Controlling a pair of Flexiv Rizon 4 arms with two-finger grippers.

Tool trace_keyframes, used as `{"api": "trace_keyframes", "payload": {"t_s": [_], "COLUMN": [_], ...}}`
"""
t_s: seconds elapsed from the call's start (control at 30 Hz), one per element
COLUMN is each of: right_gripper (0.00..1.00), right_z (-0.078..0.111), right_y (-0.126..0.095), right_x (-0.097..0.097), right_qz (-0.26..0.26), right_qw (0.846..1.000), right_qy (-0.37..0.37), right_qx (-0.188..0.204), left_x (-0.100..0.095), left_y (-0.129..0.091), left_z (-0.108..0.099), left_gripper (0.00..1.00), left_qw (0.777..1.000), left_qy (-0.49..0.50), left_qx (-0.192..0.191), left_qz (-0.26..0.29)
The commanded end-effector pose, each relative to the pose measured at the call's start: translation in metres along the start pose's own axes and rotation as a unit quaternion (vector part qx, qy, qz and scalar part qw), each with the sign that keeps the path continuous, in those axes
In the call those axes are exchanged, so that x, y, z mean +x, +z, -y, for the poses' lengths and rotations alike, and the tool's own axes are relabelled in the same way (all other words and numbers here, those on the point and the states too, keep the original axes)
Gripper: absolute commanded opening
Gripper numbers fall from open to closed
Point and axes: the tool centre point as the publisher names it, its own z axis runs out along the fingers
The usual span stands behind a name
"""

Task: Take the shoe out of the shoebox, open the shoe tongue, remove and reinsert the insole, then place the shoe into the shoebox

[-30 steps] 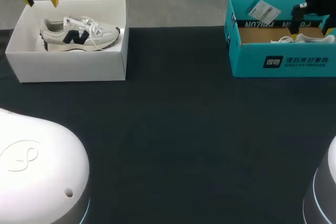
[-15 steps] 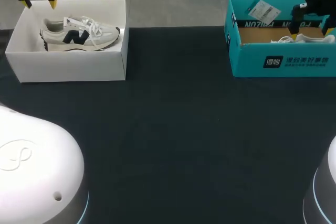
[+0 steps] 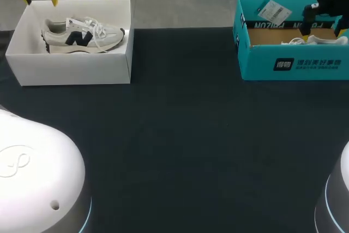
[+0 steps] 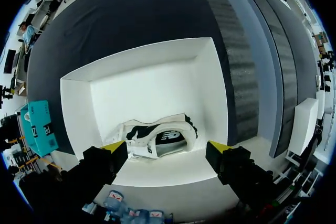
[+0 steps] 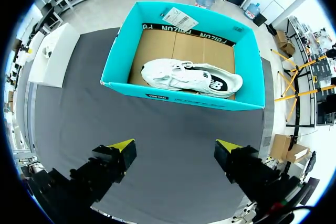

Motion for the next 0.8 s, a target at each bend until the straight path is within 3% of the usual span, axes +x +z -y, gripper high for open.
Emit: {"api": "trace_keyframes", "payload": {"t_s": [0.03, 0.23, 0.6, 0.67, 0.7, 0.77, 0.8], "right_gripper": [1.0, 1.0, 1.0, 1.0, 1.0, 1.0, 1.0], "right_z": [0.001, 0.001, 0.001, 0.001, 0.001, 0.001, 0.001], "right_y": [0.001, 0.001, 0.001, 0.001, 0.001, 0.001, 0.001], "right_x": [0.0, 0.0, 0.0, 0.0, 0.0, 0.0, 0.0], "right_qz": [0.0, 0.0, 0.0, 0.0, 0.0, 0.0, 0.0], "right_qw": [1.0, 1.0, 1.0, 1.0, 1.0, 1.0, 1.0], "right_qy": [0.0, 0.0, 0.0, 0.0, 0.0, 0.0, 0.0], "right_qx": [-0.001, -0.001, -0.001, -0.001, -0.001, -0.001, -0.001], "left_x": [0.001, 0.021, 0.043, 0.046, 0.047, 0.048, 0.048], "left_y": [0.02, 0.048, 0.086, 0.092, 0.094, 0.095, 0.096], "left_z": [-0.014, -0.036, -0.064, -0.067, -0.068, -0.068, -0.067], "left_gripper": [1.0, 1.0, 1.0, 0.91, 0.81, 0.49, 0.49], "left_qw": [1.0, 0.997, 0.998, 0.997, 0.997, 0.998, 0.998], "left_qy": [-0.018, -0.046, -0.044, -0.047, -0.048, -0.047, -0.043], "left_qx": [0.0, -0.002, 0.022, 0.02, 0.022, 0.024, 0.025], "left_qz": [-0.025, -0.058, -0.049, -0.053, -0.048, -0.047, -0.048]}}
